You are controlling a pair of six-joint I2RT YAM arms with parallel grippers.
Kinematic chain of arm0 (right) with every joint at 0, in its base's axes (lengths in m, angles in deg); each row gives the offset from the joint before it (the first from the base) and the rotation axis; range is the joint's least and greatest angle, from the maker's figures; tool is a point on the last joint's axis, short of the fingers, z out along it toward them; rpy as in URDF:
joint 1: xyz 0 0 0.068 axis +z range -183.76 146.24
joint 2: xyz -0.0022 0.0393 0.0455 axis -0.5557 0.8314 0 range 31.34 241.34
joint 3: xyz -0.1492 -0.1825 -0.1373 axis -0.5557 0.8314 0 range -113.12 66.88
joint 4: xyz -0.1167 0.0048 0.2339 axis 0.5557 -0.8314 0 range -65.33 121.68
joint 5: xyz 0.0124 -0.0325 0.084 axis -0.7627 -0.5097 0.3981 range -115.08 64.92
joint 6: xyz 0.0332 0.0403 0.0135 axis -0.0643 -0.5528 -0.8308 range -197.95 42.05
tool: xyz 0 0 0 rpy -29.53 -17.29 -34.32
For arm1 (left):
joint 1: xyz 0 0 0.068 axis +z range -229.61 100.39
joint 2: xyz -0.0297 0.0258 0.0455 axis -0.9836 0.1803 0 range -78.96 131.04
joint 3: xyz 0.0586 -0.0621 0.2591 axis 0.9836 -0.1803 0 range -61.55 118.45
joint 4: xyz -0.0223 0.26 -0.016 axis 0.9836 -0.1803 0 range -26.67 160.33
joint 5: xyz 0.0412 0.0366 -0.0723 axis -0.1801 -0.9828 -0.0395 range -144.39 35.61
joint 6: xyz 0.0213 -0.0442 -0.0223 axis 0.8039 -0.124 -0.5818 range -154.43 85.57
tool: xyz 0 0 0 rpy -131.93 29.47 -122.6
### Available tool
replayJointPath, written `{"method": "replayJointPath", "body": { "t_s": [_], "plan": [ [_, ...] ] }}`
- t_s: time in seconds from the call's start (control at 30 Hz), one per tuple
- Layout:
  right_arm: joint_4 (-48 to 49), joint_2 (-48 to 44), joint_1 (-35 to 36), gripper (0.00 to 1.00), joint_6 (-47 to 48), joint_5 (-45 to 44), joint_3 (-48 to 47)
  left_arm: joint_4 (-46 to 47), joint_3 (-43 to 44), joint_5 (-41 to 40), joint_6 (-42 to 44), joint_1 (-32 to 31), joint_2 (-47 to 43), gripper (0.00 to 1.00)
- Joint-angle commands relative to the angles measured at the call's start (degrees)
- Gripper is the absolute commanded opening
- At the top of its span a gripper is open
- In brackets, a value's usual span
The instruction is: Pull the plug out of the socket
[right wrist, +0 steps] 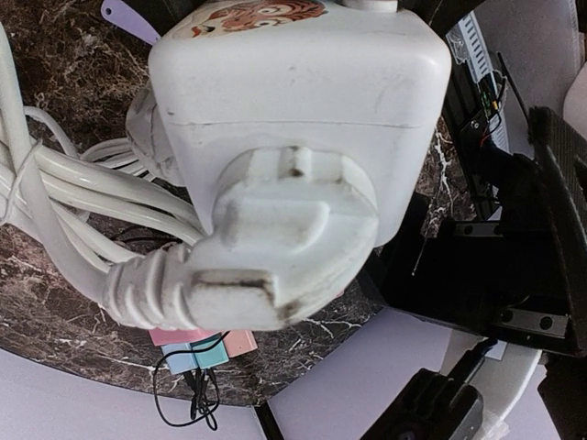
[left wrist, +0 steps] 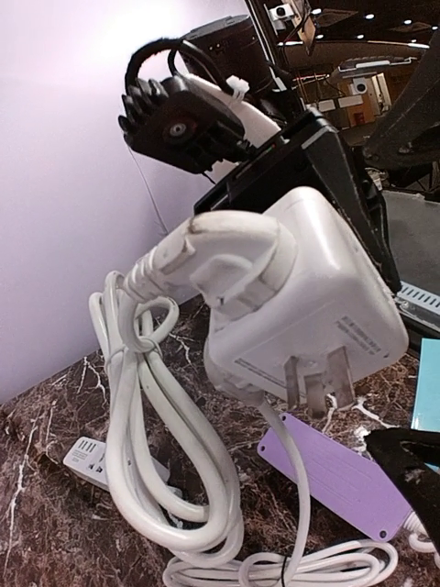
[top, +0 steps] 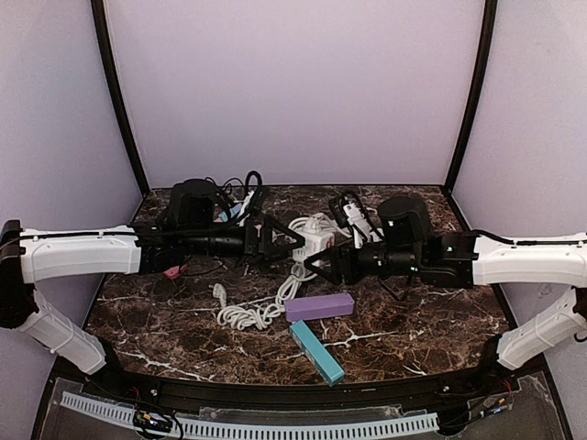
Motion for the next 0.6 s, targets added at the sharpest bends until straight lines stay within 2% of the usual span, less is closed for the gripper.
{"method": "replayJointPath", "body": {
  "t_s": [0.0, 0.57],
  "plan": [
    [6.57, -0.22, 1.42, 0.0, 2.97, 0.22, -3.87, 0.78, 2.38, 0.02, -1.57, -0.63, 1.62, 0.99],
    [3.25, 2.65, 3.04, 0.0, 5.56, -4.15, -6.94, 3.69, 4.29, -0.36, -5.08, -2.08, 5.83, 0.99]
  ]
}}
